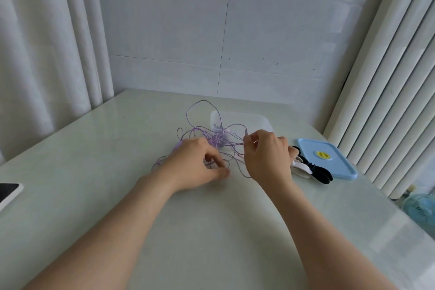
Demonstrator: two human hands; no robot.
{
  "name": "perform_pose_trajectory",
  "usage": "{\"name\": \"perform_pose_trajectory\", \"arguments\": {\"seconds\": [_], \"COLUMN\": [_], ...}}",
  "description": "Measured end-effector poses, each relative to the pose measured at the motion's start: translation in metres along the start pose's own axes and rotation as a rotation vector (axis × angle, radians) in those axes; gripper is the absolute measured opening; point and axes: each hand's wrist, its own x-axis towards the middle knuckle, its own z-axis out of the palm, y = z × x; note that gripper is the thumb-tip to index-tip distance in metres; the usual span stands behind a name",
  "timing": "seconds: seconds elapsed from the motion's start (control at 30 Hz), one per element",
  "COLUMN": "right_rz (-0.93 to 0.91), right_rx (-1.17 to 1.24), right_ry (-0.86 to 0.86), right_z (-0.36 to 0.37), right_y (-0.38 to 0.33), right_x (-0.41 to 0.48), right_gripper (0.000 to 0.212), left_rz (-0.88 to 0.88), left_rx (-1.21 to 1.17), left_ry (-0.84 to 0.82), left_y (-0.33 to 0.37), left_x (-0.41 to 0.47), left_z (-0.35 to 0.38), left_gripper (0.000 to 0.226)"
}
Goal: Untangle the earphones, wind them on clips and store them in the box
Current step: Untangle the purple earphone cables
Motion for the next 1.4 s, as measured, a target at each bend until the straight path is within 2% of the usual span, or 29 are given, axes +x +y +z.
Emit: {"name": "perform_pose_trajectory", "arguments": {"seconds": [0.07, 0.17, 0.23, 0.4, 0.47, 0.57, 0.63, 0.73, 0.83, 1.0, 1.17, 1.3, 1.4], "right_rz": [0.003, 0.006, 0.033, 0.074, -0.02, -0.233, -0.379, -0.512, -0.583, -0.578, -0.508, -0.285, -0.169], "right_rx": [0.009, -0.013, -0.084, -0.118, -0.075, 0.163, 0.367, 0.551, 0.53, 0.419, 0.461, 0.633, 0.747], "right_ry": [0.006, 0.031, 0.063, 0.076, 0.076, 0.153, 0.18, 0.19, 0.15, -0.028, -0.069, -0.089, -0.109], "right_z": [-0.001, -0.001, -0.003, -0.016, -0.016, -0.018, -0.022, -0.025, -0.022, -0.014, -0.017, -0.018, -0.018], "right_y": [0.0, 0.001, 0.003, 0.007, 0.004, -0.008, -0.017, -0.025, -0.027, -0.025, -0.026, -0.024, -0.022], "right_x": [0.001, 0.0, 0.0, 0.003, 0.003, -0.005, -0.011, -0.018, -0.021, -0.02, -0.018, -0.012, -0.008], "right_gripper": [0.032, 0.031, 0.029, 0.007, 0.026, 0.068, 0.071, 0.042, 0.014, 0.005, 0.002, 0.008, 0.011], "left_rz": [0.035, 0.059, 0.055, -0.112, -0.071, -0.058, -0.064, -0.08, -0.079, -0.046, -0.05, -0.097, -0.038], "left_rx": [0.05, 0.088, 0.013, -0.842, -1.068, -1.255, -1.312, -1.293, -1.283, -1.371, -1.388, -0.993, -0.507], "left_ry": [-0.07, -0.051, -0.018, 0.09, 0.174, 0.238, 0.257, 0.283, 0.281, 0.266, 0.267, 0.361, 0.452], "left_y": [0.001, 0.002, 0.004, 0.019, 0.02, 0.02, 0.021, 0.021, 0.024, 0.027, 0.029, 0.025, 0.023], "left_x": [0.001, 0.002, 0.001, 0.001, 0.003, 0.004, 0.004, 0.003, 0.001, 0.001, 0.001, 0.002, -0.001], "left_z": [0.003, 0.002, 0.0, -0.021, -0.028, -0.03, -0.03, -0.033, -0.034, -0.037, -0.038, -0.036, -0.03], "left_gripper": [0.027, 0.01, 0.008, 0.011, 0.009, 0.026, 0.026, 0.028, 0.026, 0.019, 0.024, 0.038, 0.052]}}
